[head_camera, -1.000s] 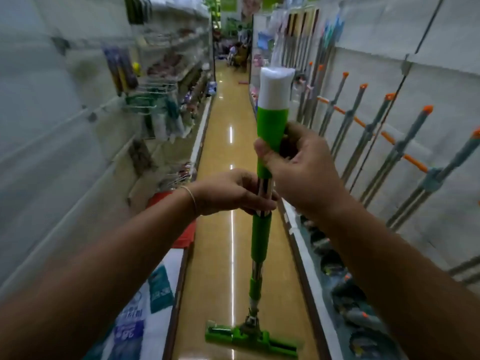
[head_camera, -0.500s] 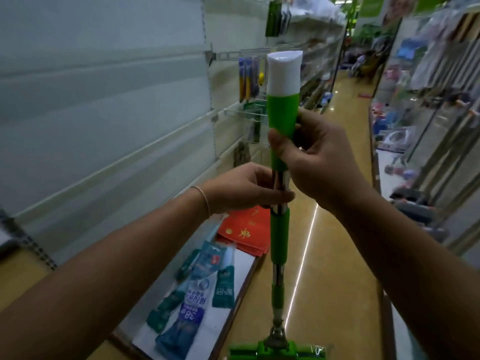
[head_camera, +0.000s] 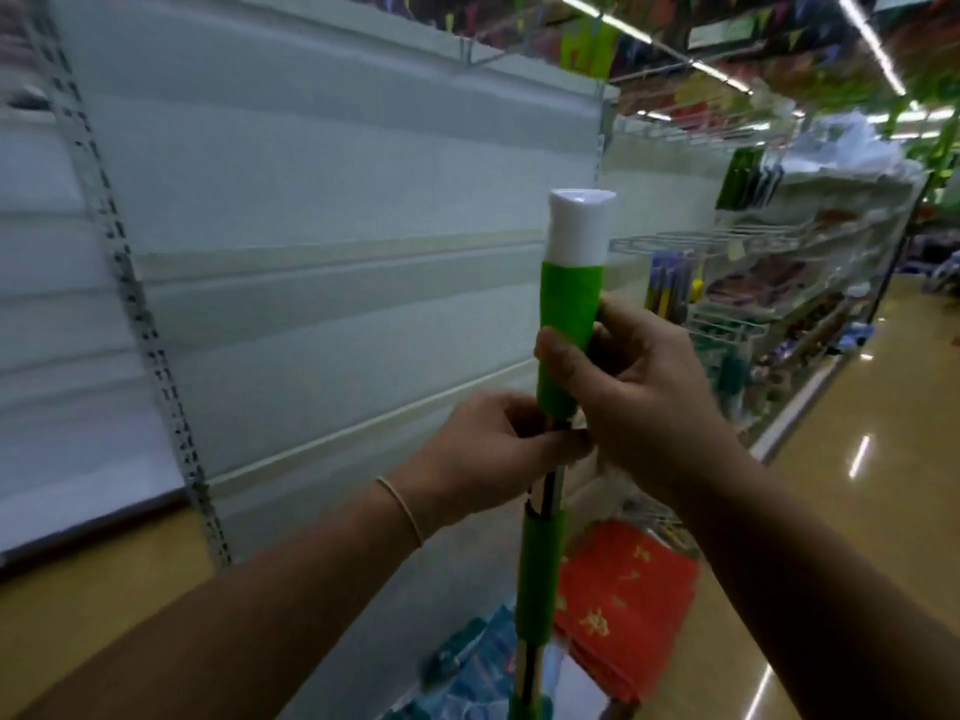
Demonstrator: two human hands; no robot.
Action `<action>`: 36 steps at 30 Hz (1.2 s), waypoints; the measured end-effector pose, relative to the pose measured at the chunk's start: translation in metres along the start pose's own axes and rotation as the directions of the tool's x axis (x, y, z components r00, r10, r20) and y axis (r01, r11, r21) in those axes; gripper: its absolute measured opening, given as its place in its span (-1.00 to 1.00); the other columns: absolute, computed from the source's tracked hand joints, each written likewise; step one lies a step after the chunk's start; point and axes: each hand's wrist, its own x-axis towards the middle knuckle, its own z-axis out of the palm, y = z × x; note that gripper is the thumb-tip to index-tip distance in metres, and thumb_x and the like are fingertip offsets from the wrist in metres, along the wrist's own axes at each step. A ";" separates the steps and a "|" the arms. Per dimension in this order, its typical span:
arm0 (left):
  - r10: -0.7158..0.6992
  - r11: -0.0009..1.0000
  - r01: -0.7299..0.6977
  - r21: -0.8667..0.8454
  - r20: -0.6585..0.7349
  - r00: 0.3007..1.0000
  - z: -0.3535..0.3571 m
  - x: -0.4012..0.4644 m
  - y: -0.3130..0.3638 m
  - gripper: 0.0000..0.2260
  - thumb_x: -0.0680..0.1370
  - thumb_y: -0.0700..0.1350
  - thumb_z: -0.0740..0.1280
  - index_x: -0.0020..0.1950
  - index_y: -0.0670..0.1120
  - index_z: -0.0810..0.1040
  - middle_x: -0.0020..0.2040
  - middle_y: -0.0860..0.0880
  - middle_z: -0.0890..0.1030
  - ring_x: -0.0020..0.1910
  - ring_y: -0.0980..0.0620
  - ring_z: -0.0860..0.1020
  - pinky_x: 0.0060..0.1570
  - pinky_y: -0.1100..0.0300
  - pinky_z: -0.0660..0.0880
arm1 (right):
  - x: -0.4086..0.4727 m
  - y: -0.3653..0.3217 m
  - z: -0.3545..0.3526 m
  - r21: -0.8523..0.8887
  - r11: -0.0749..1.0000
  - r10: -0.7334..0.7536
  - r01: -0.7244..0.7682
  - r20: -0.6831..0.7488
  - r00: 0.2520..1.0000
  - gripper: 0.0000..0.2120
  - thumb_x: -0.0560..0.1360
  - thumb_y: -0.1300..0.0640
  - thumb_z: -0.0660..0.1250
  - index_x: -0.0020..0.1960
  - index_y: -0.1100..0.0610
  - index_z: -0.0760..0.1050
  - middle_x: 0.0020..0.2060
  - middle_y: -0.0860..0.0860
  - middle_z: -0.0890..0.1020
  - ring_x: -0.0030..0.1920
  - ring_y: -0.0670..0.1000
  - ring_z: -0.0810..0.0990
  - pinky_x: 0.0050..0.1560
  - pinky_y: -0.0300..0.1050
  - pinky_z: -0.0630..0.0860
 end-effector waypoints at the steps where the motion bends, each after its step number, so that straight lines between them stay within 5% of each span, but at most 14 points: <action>1: -0.018 1.000 0.018 0.015 -0.046 0.999 -0.009 0.002 0.006 -0.82 0.50 -0.16 0.45 -0.08 -0.30 0.64 -0.16 -0.30 0.64 -0.21 -0.15 0.63 -0.08 -0.15 0.59 | 0.009 -0.001 0.003 0.009 1.000 -0.009 0.009 0.041 0.999 -0.83 0.53 0.09 0.36 0.03 0.18 0.54 -0.22 0.21 0.58 -0.17 0.17 0.62 -0.14 0.15 0.63; 7: -0.142 0.985 0.164 0.062 -0.264 0.954 -0.057 0.000 0.043 -0.84 0.47 -0.15 0.48 -0.07 -0.25 0.65 -0.16 -0.19 0.68 -0.18 -0.11 0.68 -0.13 0.03 0.66 | 0.068 -0.016 0.021 0.198 0.980 -0.027 -0.033 0.293 0.956 -0.82 0.46 0.06 0.40 0.05 0.03 0.55 -0.13 0.11 0.67 -0.15 -0.04 0.69 -0.15 -0.15 0.66; 14: -0.145 0.976 0.206 0.067 -0.503 0.852 -0.095 -0.013 0.079 -0.73 0.46 -0.04 0.49 -0.03 -0.24 0.67 -0.14 -0.16 0.70 -0.13 -0.12 0.69 -0.09 -0.01 0.66 | 0.124 -0.043 0.055 0.338 0.940 -0.168 0.035 0.373 0.912 -0.80 0.44 0.10 0.45 0.05 0.10 0.61 -0.18 0.19 0.66 -0.19 0.07 0.69 -0.10 0.00 0.66; 20: -0.085 0.981 0.170 0.097 -0.574 0.814 -0.123 -0.023 0.123 -0.76 0.49 -0.07 0.45 0.00 -0.25 0.66 -0.10 -0.19 0.69 -0.13 -0.13 0.68 -0.09 -0.01 0.65 | 0.146 -0.088 0.071 0.410 0.891 -0.333 0.193 0.301 0.894 -0.84 0.43 0.06 0.49 -0.01 0.06 0.65 -0.33 0.11 0.65 -0.32 -0.01 0.65 -0.24 -0.04 0.63; 26: -0.066 0.947 0.244 0.209 -0.617 0.784 -0.145 -0.030 0.158 -0.76 0.55 -0.05 0.39 0.01 -0.23 0.63 -0.13 -0.18 0.68 -0.14 -0.13 0.67 -0.05 -0.04 0.65 | 0.161 -0.121 0.086 0.350 0.855 -0.459 0.383 0.165 0.873 -0.89 0.36 0.00 0.54 -0.18 -0.07 0.62 -0.40 0.07 0.67 -0.36 0.04 0.69 -0.24 0.17 0.65; 30: -0.071 0.909 0.322 0.266 -0.662 0.746 -0.156 -0.033 0.165 -0.76 0.54 -0.06 0.40 0.03 -0.23 0.64 -0.25 -0.08 0.64 -0.28 -0.02 0.64 -0.19 0.11 0.62 | 0.168 -0.123 0.105 0.230 0.862 -0.480 0.453 0.077 0.874 -0.83 0.32 -0.05 0.56 -0.31 -0.09 0.58 -0.51 -0.03 0.60 -0.46 -0.08 0.60 -0.33 -0.03 0.59; 36: -0.038 0.884 0.359 0.301 -0.718 0.695 -0.174 -0.034 0.161 -0.82 0.54 -0.19 0.36 -0.02 -0.31 0.63 -0.26 -0.19 0.63 -0.31 -0.07 0.63 -0.18 0.08 0.65 | 0.171 -0.124 0.131 0.009 0.861 -0.508 0.508 0.027 0.861 -0.70 0.31 -0.19 0.52 -0.35 -0.04 0.49 -0.49 -0.07 0.52 -0.44 -0.07 0.49 -0.39 -0.15 0.39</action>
